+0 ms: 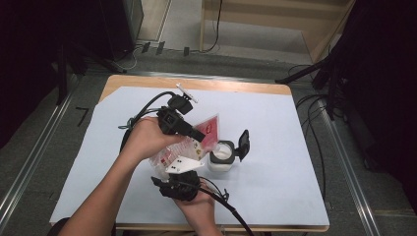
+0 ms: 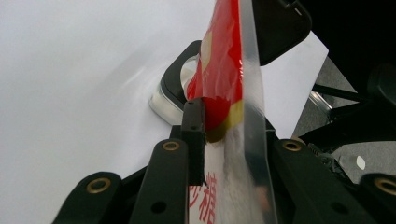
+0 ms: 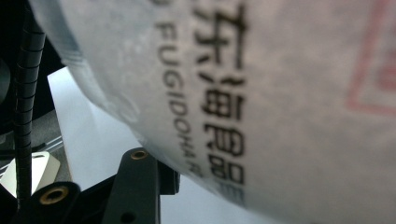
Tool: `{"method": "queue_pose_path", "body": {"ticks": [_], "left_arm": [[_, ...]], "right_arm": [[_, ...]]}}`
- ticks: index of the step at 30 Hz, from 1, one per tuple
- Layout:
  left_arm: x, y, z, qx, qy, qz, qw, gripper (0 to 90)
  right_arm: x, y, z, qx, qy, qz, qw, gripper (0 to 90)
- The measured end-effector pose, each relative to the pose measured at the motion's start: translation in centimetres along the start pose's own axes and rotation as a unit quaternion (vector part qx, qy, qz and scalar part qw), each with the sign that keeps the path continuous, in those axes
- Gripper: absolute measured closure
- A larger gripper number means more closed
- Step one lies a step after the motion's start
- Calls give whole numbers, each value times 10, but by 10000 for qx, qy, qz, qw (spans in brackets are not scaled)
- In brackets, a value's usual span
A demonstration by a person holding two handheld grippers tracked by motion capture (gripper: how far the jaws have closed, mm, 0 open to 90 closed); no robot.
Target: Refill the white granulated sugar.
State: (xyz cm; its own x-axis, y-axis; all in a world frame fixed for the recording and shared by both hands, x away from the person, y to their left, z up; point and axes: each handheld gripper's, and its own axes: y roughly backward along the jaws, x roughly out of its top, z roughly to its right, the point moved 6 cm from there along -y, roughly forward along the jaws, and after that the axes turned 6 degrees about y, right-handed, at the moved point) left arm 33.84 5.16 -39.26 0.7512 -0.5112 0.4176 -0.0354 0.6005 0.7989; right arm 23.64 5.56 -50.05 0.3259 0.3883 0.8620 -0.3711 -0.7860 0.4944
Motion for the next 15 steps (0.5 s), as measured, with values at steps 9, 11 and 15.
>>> {"method": "queue_pose_path", "body": {"ticks": [9,11,15], "left_arm": [[-2,-1,-4,-275,126,15,9995,830],[-3,0,-4,-334,91,1,9994,838],[-4,2,-4,-385,100,34,9992,854]], "right_arm": [[-4,-4,2,-8,55,-63,10000,599],[-4,-5,2,-43,77,-82,9999,600],[-5,-5,4,-41,78,-94,9999,601]]}}
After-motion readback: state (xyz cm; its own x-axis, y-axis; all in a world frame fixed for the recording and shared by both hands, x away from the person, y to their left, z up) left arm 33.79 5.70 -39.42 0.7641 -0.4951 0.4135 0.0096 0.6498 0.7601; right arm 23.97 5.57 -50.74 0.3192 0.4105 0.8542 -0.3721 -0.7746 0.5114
